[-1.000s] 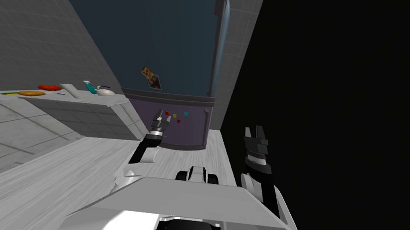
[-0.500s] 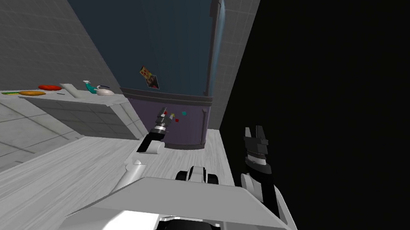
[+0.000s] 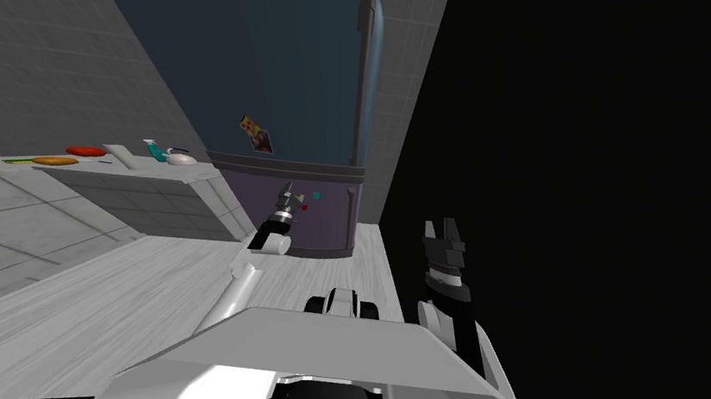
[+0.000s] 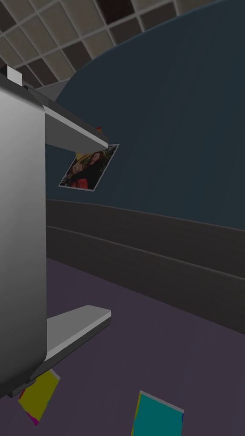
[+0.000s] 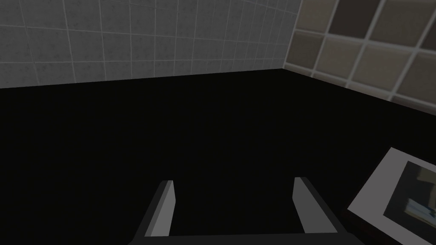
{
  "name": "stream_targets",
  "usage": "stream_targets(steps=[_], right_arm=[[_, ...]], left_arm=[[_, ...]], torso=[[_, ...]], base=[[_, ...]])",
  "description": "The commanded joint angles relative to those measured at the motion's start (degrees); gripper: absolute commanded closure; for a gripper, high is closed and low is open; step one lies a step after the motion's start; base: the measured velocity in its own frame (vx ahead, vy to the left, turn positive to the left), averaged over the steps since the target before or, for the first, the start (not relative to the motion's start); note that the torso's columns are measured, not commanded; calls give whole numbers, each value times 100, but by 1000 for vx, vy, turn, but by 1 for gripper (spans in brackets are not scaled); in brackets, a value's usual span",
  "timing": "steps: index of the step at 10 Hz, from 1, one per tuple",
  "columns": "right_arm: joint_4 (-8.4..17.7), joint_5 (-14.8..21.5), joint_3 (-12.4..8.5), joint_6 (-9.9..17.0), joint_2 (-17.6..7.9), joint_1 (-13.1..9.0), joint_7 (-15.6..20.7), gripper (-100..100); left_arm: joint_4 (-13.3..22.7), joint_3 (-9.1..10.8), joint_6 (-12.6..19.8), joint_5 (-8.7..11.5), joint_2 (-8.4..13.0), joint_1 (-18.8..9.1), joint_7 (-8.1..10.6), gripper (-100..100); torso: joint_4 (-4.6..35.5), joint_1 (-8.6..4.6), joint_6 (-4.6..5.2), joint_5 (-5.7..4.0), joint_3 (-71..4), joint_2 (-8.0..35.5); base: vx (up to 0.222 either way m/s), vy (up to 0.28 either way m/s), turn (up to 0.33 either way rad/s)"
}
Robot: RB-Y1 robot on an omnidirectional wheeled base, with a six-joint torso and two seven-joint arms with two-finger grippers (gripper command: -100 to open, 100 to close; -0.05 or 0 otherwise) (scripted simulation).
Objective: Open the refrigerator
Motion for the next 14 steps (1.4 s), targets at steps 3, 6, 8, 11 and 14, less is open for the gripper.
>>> stream_targets(steps=[3, 6, 8, 11, 14], right_arm=[[0, 0, 0, 0, 0, 0, 0, 0], [0, 0, 0, 0, 0, 0, 0, 0], [0, 0, 0, 0, 0, 0, 0, 0], [0, 0, 0, 0, 0, 0, 0, 0], [0, 0, 0, 0, 0, 0, 0, 0]], left_arm=[[592, 118, 362, 193, 84, -778, 104, -100], [881, 170, 526, 282, 121, -1123, 149, -100], [1180, 222, 692, 371, 163, -1473, 193, -100], [1717, 326, 1033, 550, 255, -2037, 281, -100], [2146, 378, 1206, 639, 304, -2542, 323, -100]], torso=[[-2, -4, 1, 0, -2, -3], [-1, 2, 1, 1, -2, -3], [-2, 0, 1, 2, -2, -2], [0, -4, 1, -1, 1, 2], [-1, -4, 1, 0, -1, -2]], base=[[-23, -61, -1], [-17, -48, -1], [-18, -46, -1], [-29, -59, -1], [-24, -62, 0]])
